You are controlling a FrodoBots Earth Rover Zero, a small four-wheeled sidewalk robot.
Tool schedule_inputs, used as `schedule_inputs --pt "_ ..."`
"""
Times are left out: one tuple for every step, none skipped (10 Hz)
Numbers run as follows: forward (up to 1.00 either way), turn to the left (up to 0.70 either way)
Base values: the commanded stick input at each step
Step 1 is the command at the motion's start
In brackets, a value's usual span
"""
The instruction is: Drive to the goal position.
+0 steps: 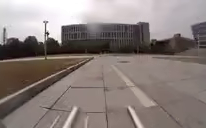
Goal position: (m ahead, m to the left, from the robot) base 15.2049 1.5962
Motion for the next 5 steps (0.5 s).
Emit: schedule_inputs --pt "0.70 0.00" --pt "0.70 0.00" --pt "0.70 0.00" --pt "0.70 -0.31" --pt "0.70 -0.21"
